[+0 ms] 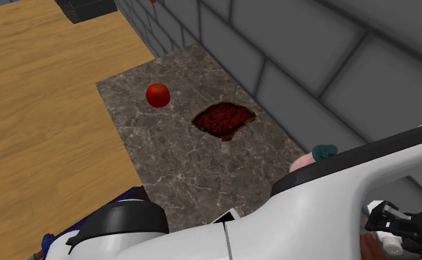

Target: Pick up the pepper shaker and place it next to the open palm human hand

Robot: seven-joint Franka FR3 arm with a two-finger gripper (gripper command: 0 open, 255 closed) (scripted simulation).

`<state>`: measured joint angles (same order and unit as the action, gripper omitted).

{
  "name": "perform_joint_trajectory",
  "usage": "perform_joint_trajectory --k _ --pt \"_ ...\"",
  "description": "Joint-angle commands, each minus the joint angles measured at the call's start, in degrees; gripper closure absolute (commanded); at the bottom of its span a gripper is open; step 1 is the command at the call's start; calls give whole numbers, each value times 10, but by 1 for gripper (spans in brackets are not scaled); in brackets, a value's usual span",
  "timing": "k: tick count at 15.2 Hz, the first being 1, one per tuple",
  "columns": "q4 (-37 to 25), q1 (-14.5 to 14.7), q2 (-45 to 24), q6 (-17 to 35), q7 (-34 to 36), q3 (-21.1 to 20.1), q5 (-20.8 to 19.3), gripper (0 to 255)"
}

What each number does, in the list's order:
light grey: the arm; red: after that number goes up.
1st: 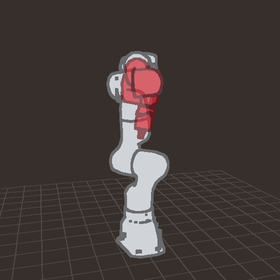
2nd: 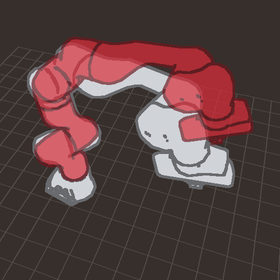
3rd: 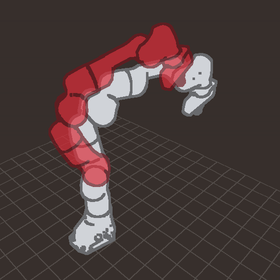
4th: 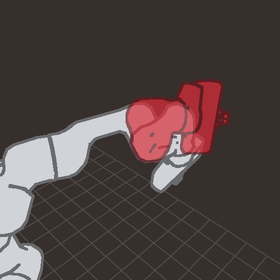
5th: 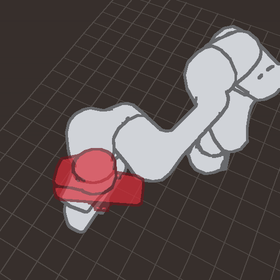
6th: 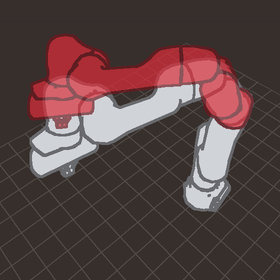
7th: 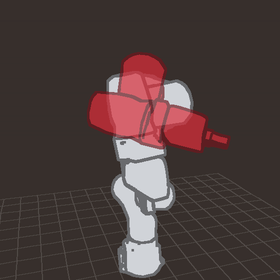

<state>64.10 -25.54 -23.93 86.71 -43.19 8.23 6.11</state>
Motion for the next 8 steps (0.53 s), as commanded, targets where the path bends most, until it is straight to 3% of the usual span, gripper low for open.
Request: perform_joint_trajectory --k 1,8 --pt "30 2 9 22 -1 0 -1 255" --pt "106 6 23 84 -4 0 -3 255"
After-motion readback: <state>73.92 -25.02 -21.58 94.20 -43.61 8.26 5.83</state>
